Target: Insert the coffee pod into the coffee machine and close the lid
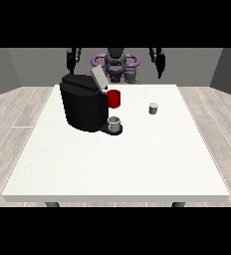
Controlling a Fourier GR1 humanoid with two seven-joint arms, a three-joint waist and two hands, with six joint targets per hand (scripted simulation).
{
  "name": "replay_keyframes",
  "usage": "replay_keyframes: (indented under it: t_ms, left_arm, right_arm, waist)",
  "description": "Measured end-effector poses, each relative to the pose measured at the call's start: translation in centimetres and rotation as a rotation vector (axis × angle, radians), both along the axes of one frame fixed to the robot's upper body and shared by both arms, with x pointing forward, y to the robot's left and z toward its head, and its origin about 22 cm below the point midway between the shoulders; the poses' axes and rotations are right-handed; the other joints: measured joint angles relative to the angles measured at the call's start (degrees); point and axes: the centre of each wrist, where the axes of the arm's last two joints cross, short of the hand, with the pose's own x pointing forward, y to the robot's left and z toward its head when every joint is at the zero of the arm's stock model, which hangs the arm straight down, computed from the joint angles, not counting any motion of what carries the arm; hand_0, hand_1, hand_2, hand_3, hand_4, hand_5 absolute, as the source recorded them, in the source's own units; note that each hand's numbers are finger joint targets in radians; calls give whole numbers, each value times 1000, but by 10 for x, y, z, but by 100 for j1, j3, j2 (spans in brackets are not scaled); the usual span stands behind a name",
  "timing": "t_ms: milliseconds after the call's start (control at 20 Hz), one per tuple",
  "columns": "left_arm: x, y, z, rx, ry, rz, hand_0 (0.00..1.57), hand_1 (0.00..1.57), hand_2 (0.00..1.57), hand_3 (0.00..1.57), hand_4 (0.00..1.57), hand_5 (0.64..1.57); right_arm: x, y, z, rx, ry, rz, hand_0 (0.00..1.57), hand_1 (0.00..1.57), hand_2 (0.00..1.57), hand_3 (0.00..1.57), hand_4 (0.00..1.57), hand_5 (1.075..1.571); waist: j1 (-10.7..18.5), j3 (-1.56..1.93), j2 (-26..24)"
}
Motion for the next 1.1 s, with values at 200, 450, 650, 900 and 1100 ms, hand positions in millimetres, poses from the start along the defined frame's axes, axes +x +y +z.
replay_keyframes:
  t_ms: [200,450,650,900,1100]
  left_arm:
    - [-2,11,-7,-7,-41,-9,0,0,0,0,264,1571]
    - [-2,28,-6,59,-117,-31,0,0,0,0,213,1571]
    - [11,46,7,167,-139,-25,0,0,0,0,0,1571]
    - [35,70,16,240,-101,-1,0,0,0,0,0,1571]
    - [55,85,23,267,-50,6,0,0,0,0,0,1571]
  right_arm:
    - [-1,-1,-4,-5,37,-3,0,0,0,0,128,1571]
    - [-5,-3,-12,41,13,-110,0,0,0,0,94,1571]
    - [-3,-2,-13,66,-37,-153,0,0,0,0,267,1571]
    - [2,6,-7,77,-89,-133,0,0,0,0,174,1571]
    - [8,11,4,86,-107,-102,0,0,0,0,228,1571]
  waist:
    - [-53,55,-28]
    - [-178,82,-44]
    - [-328,88,61]
    - [-617,89,337]
    - [-809,89,501]
